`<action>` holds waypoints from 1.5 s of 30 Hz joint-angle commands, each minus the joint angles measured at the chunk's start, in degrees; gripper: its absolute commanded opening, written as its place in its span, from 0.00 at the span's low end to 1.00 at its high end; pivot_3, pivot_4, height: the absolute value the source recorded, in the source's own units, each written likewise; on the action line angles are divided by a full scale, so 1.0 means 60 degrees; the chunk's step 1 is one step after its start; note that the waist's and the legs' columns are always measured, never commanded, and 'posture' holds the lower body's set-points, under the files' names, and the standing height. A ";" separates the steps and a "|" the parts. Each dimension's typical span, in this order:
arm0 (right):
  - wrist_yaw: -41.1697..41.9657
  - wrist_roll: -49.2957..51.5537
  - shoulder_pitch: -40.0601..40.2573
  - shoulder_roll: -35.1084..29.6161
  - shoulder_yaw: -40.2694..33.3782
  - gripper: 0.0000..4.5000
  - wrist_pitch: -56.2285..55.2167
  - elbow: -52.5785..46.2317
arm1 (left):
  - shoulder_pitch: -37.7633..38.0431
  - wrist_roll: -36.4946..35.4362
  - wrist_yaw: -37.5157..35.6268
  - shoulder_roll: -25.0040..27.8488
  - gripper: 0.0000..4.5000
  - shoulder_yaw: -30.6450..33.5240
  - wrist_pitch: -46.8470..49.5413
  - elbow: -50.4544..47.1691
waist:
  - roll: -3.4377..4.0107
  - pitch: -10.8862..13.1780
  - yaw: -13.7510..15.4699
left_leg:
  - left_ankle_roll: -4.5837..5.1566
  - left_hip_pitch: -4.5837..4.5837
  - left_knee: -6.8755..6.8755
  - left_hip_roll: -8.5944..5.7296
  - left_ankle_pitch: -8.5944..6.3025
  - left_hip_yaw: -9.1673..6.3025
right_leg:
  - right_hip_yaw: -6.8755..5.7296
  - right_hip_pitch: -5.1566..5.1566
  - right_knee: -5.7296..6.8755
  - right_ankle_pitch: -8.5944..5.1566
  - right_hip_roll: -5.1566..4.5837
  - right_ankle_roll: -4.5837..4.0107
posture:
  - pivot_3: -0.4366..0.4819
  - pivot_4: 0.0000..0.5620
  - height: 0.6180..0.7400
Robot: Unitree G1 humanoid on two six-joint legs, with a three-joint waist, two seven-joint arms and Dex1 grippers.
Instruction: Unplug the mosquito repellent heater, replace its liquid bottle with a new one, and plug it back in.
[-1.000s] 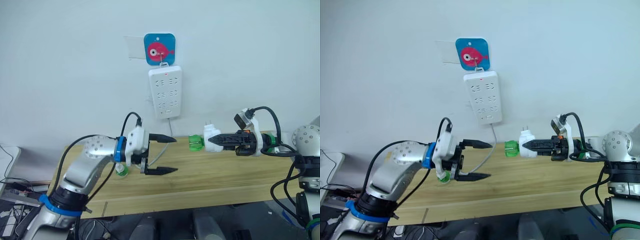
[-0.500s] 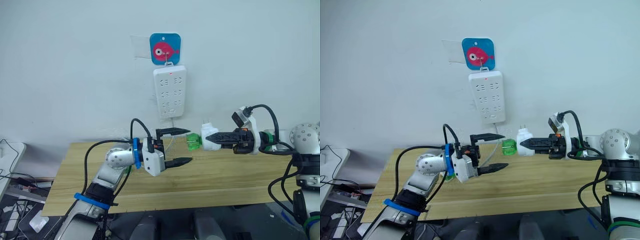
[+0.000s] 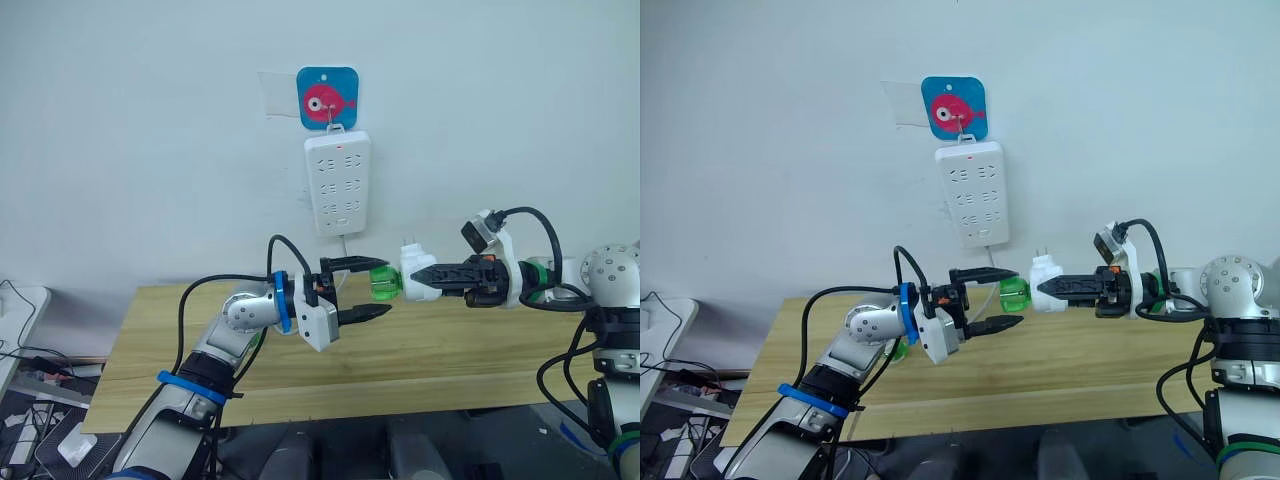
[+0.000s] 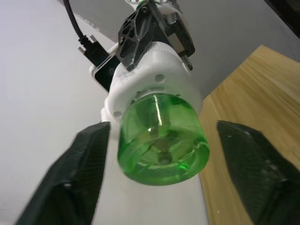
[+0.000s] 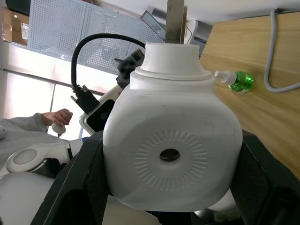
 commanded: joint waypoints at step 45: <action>0.0750 -0.0201 0.0196 -0.0439 0.0391 0.67 -0.0323 -0.1232 | -0.0098 -1.4781 0.2270 0.0660 0.99 0.3251 2.0406 -0.2519 | -0.0004 0.0013 -0.0230 | -0.0013 0.0010 0.0008 -0.0004 0.0017 -0.0018 | 0.0007 0.0000 0.0012 -0.0007 0.0011 0.0008 | 0.35 0.25 1.00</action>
